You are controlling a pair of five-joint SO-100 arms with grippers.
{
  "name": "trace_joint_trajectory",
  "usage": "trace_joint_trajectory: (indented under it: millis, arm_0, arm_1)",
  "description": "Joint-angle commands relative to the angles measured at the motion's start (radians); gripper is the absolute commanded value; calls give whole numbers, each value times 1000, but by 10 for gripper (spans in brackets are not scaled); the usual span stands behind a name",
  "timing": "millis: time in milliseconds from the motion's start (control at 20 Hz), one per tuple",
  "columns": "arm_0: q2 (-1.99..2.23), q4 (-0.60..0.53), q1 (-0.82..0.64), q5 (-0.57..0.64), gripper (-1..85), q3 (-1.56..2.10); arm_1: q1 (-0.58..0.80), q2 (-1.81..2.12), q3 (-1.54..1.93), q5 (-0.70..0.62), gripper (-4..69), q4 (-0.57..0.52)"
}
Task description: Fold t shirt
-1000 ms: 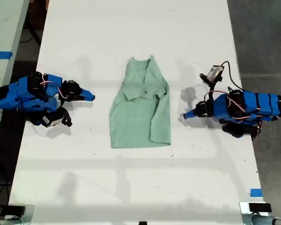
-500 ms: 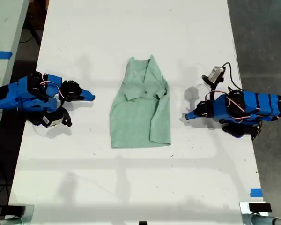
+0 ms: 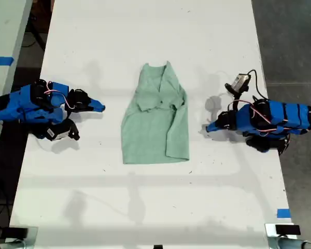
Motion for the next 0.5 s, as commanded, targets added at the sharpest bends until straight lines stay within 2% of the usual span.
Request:
trace_joint_trajectory:
  millis: [0,450]
  arm_0:
    - [9,2,11,-9,0,9]
    - [9,2,12,-9,0,9]
  arm_1:
    - [14,15,60,12,7,3]
    - [15,15,60,17,7,6]
